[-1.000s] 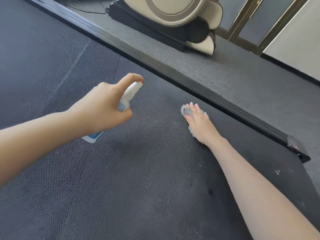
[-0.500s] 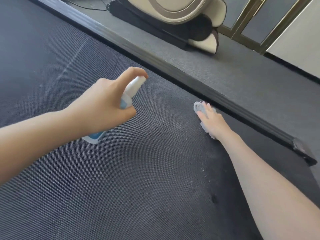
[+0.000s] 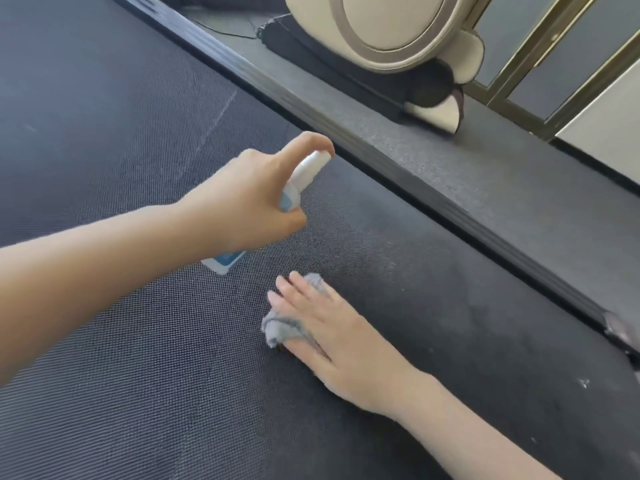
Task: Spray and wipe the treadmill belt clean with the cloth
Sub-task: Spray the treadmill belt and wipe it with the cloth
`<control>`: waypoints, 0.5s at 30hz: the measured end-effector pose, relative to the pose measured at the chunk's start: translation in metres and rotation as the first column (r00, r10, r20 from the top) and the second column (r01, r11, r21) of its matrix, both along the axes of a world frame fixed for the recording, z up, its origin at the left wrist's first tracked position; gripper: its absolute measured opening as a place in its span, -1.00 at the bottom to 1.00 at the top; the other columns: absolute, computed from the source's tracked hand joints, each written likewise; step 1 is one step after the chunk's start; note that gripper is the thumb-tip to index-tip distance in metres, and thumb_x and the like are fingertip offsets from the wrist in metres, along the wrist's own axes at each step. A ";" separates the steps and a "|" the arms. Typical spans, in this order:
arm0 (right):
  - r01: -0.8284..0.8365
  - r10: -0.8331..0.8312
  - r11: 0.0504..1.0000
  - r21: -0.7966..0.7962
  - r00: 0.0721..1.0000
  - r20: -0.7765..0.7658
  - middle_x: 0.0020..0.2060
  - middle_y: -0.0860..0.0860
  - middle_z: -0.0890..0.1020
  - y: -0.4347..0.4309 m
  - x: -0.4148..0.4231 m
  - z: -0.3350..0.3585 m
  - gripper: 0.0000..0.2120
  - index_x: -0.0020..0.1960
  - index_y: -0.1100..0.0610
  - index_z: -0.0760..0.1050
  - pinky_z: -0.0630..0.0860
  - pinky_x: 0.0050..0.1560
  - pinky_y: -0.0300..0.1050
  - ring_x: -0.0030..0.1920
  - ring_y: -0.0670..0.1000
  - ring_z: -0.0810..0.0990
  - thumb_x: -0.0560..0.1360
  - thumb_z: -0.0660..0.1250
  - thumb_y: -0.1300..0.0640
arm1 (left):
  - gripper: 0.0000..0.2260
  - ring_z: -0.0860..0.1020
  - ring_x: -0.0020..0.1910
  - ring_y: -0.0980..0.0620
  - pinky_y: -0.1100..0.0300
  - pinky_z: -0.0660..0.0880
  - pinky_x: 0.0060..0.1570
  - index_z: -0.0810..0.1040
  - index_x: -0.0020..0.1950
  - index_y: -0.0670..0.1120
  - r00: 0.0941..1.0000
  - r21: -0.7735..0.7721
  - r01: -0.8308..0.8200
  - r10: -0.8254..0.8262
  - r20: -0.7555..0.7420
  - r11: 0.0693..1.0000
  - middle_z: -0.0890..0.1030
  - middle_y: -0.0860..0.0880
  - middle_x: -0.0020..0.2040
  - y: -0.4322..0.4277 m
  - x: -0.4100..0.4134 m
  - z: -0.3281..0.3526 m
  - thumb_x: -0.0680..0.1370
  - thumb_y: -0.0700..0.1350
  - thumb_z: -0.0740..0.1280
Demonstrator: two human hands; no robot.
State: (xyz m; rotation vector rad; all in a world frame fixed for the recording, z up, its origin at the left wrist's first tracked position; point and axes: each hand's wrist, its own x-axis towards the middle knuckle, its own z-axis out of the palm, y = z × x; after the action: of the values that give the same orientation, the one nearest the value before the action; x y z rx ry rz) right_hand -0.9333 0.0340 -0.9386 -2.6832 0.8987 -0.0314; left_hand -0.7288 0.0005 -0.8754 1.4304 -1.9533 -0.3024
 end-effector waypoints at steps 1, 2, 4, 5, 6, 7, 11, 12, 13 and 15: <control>-0.042 0.041 0.998 -0.043 0.999 -0.028 0.52 -0.10 0.07 0.007 0.003 -0.002 -0.51 0.53 0.03 0.05 -0.18 0.50 -0.16 0.50 -0.19 -0.15 0.64 0.02 -0.06 | -0.47 0.42 -0.49 -0.01 0.17 0.30 -0.47 0.26 0.34 0.11 1.000 0.000 -0.004 0.004 -0.002 1.000 0.41 -0.02 -0.44 -0.001 0.001 0.000 0.42 -0.16 0.32; -0.056 0.052 0.996 -0.076 0.997 -0.054 0.53 -0.11 0.05 0.009 0.004 -0.003 -0.50 0.53 0.02 0.03 -0.15 0.51 -0.12 0.51 -0.18 -0.16 0.64 -0.01 -0.07 | -0.47 0.42 -0.48 -0.01 0.18 0.29 -0.46 0.26 0.34 0.11 1.000 0.004 -0.008 0.008 -0.007 1.000 0.41 -0.03 -0.43 -0.001 0.001 -0.001 0.42 -0.16 0.32; -0.045 0.036 0.993 -0.112 0.996 -0.084 0.53 -0.14 0.00 0.005 0.004 -0.003 -0.50 0.54 0.00 -0.01 -0.13 0.52 -0.09 0.50 -0.20 -0.19 0.64 -0.05 -0.09 | -0.47 0.41 -0.47 0.00 0.19 0.26 -0.46 0.26 0.34 0.11 1.000 0.012 -0.014 0.014 -0.007 1.000 0.42 -0.04 -0.42 -0.001 0.002 -0.002 0.42 -0.16 0.31; -0.034 0.024 0.992 -0.120 0.996 -0.084 0.53 -0.16 -0.01 0.001 0.003 -0.003 -0.49 0.54 -0.01 -0.02 -0.13 0.52 -0.09 0.50 -0.21 -0.19 0.63 -0.07 -0.10 | -0.48 0.40 -0.47 0.01 0.19 0.24 -0.46 0.26 0.34 0.11 1.000 0.017 -0.018 0.019 -0.004 1.000 0.41 -0.03 -0.42 -0.001 0.002 -0.003 0.42 -0.16 0.31; -0.016 0.007 0.992 -0.125 0.997 -0.078 0.52 -0.16 -0.01 -0.002 0.003 -0.004 -0.48 0.54 -0.01 -0.02 -0.12 0.52 -0.09 0.50 -0.21 -0.18 0.62 -0.09 -0.12 | -0.48 0.39 -0.47 0.02 0.20 0.23 -0.46 0.26 0.35 0.11 1.000 0.025 -0.025 0.025 -0.006 0.999 0.41 -0.03 -0.42 -0.001 0.002 -0.003 0.43 -0.16 0.30; 0.005 -0.015 0.991 -0.131 0.997 -0.074 0.52 -0.16 0.00 -0.005 0.003 -0.004 -0.47 0.54 0.00 -0.01 -0.11 0.52 -0.08 0.50 -0.22 -0.17 0.61 -0.12 -0.14 | -0.48 0.39 -0.47 0.03 0.19 0.22 -0.46 0.26 0.35 0.11 1.000 0.033 -0.029 0.029 -0.009 0.999 0.41 -0.02 -0.41 -0.001 0.003 -0.004 0.43 -0.16 0.30; 0.091 -0.103 0.978 -0.188 0.993 -0.052 0.52 -0.11 0.07 -0.026 -0.002 -0.010 -0.42 0.53 0.06 0.05 -0.03 0.52 -0.07 0.51 -0.18 -0.09 0.59 -0.15 -0.16 | -0.49 0.40 -0.47 0.04 0.20 0.24 -0.46 0.26 0.34 0.10 0.999 0.050 -0.031 0.032 -0.012 0.998 0.41 -0.02 -0.41 0.000 0.005 -0.007 0.44 -0.16 0.31; 0.117 -0.127 0.975 -0.190 0.991 -0.043 0.52 -0.10 0.08 -0.034 -0.005 -0.011 -0.42 0.53 0.07 0.06 -0.02 0.52 -0.07 0.51 -0.17 -0.07 0.58 -0.14 -0.16 | -0.49 0.39 -0.48 0.05 0.21 0.23 -0.47 0.26 0.34 0.10 0.999 0.054 -0.037 0.038 -0.018 0.998 0.41 -0.02 -0.41 0.000 0.006 -0.007 0.44 -0.16 0.31; 0.149 -0.158 0.973 -0.178 0.987 -0.040 0.52 -0.10 0.08 -0.044 -0.009 -0.011 -0.43 0.53 0.07 0.06 -0.03 0.52 -0.08 0.51 -0.18 -0.08 0.59 -0.10 -0.15 | -0.49 0.38 -0.49 0.05 0.22 0.23 -0.48 0.27 0.34 0.10 0.999 0.058 -0.041 0.042 -0.024 0.997 0.40 -0.02 -0.41 -0.001 0.007 -0.007 0.44 -0.16 0.32; 0.229 -0.235 0.966 -0.123 0.971 -0.037 0.52 -0.11 0.04 -0.067 -0.020 -0.012 -0.47 0.53 0.06 0.02 -0.08 0.52 -0.11 0.49 -0.21 -0.11 0.62 -0.02 -0.09 | -0.48 0.39 -0.50 0.05 0.21 0.23 -0.49 0.27 0.35 0.10 0.998 0.059 -0.048 0.050 -0.033 0.997 0.41 -0.02 -0.41 -0.002 0.008 -0.008 0.45 -0.17 0.33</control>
State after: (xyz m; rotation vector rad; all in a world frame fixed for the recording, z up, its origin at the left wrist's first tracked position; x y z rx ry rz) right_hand -0.9536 -0.0328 -0.9504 -2.6804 1.2614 -0.0705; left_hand -0.7210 -0.0010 -0.8832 1.4986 -1.8925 -0.3614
